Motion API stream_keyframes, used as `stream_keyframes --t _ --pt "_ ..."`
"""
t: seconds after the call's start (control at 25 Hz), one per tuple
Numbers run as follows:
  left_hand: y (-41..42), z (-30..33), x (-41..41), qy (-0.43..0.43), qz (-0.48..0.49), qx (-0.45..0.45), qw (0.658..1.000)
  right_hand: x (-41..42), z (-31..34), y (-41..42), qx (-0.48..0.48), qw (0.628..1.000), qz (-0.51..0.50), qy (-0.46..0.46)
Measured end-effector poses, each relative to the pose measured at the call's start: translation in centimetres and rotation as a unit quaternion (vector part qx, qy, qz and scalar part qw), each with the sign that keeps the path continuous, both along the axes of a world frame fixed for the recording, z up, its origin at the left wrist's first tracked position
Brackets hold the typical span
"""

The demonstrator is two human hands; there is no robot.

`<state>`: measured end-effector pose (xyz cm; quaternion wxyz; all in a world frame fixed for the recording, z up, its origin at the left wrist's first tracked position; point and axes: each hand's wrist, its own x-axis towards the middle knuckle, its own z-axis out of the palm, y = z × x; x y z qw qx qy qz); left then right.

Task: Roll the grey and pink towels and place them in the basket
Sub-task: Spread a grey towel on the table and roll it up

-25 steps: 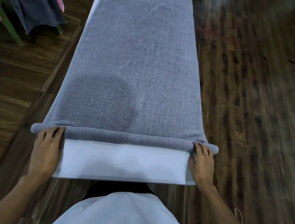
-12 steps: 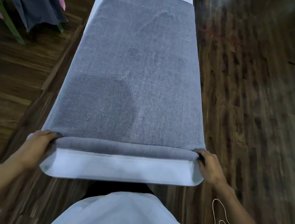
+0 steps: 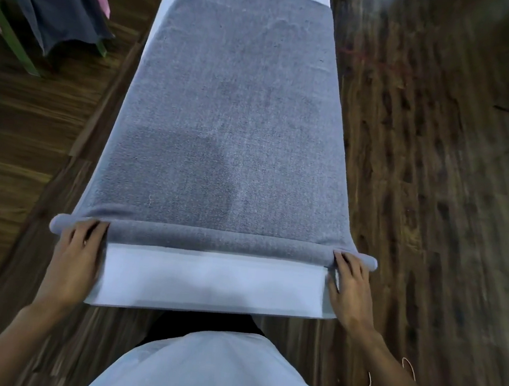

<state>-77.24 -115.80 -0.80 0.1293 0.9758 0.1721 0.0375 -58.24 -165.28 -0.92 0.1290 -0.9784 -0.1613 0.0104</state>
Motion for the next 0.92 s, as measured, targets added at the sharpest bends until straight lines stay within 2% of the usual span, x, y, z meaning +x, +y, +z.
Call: stream_keyframes --t 0.12,0.2,0.32,0.48,0.52,0.6,0.68,0.72,0.8,0.92 --pt "0.7 0.2 2.1 0.015 0.036 -0.098 0.994 2.1 -0.1 1.2 0.068 0.995 -0.035 0.069" --pt "1.4 0.7 3.4 0.023 0.026 -0.109 0.993 3.5 0.5 1.9 0.085 0.992 -0.052 0.081" --pt "3.3 0.7 3.2 0.059 -0.039 -0.111 0.991 3.4 0.8 1.4 0.089 0.991 -0.016 0.098" --pt "4.0 2.2 2.8 0.085 -0.14 -0.112 0.98 2.3 1.3 -0.7 0.049 0.989 0.017 0.139" --pt "4.2 2.5 3.3 0.079 -0.136 -0.122 0.98 2.6 1.7 -0.7 0.062 0.986 0.012 0.155" --pt "4.7 3.2 4.9 0.053 -0.065 -0.159 0.984 3.3 2.5 -0.2 0.129 0.978 -0.022 0.163" --pt "5.1 3.5 6.4 0.007 -0.001 -0.173 0.985 4.2 2.8 1.0 0.17 0.975 -0.087 0.114" --pt "5.1 3.4 6.7 -0.013 -0.001 -0.141 0.99 4.3 2.7 1.5 0.155 0.978 -0.114 0.085" --pt "3.7 3.1 6.4 -0.031 -0.018 -0.039 0.999 3.7 2.2 2.4 0.059 0.99 -0.125 0.006" --pt "0.8 2.0 4.0 -0.035 -0.015 0.021 0.999 1.3 0.7 2.6 -0.054 0.992 -0.09 -0.073"
